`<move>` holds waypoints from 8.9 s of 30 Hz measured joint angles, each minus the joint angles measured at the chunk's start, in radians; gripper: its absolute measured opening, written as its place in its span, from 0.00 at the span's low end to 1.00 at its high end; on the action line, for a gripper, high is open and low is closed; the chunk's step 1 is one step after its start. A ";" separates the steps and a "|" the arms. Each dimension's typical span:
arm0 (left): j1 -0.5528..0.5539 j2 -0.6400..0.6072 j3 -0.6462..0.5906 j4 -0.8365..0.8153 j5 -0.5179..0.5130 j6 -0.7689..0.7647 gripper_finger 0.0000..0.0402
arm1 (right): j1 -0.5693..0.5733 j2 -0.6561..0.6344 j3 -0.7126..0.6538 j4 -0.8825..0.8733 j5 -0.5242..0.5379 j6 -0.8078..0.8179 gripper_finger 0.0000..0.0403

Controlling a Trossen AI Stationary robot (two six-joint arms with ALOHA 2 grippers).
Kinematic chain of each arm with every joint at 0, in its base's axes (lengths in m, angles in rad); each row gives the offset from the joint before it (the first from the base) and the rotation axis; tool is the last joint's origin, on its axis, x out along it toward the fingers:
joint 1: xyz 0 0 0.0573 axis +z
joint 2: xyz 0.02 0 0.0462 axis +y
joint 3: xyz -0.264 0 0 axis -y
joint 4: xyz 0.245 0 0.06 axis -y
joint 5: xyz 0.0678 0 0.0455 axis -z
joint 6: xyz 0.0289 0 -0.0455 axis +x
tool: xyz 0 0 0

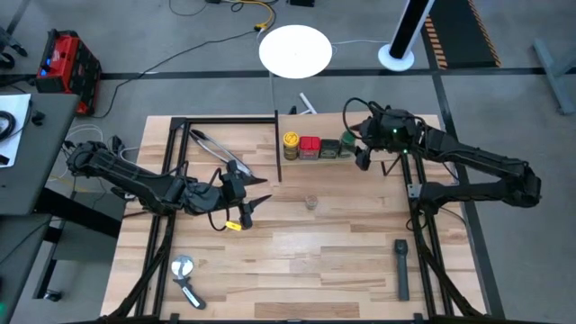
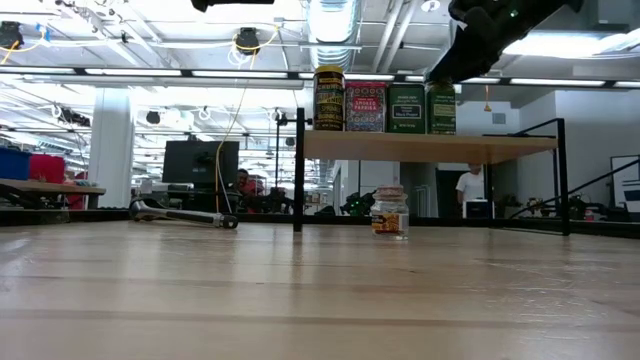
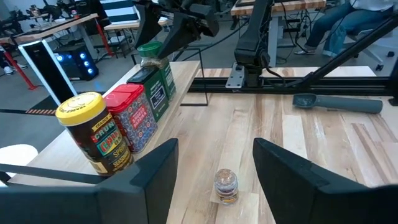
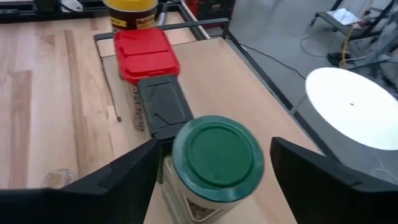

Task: Shelf spices
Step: Remove the green seasoning bottle from the shelf, then remove the black seasoning can from the shelf

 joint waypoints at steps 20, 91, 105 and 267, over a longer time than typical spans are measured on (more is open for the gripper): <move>0.000 0.000 0.000 -0.001 0.013 0.000 0.50 | -0.017 0.000 0.000 -0.013 -0.007 0.025 0.65; 0.000 0.000 0.000 0.004 0.012 -0.010 0.50 | 0.634 -0.071 -0.066 -0.210 0.512 0.615 0.51; 0.000 0.000 0.000 0.014 0.013 -0.044 0.50 | 0.714 -0.012 -0.246 0.018 0.629 0.679 0.51; -0.023 0.071 0.000 0.195 0.156 0.163 0.50 | 0.022 -0.050 -0.045 -0.010 -0.210 0.013 0.33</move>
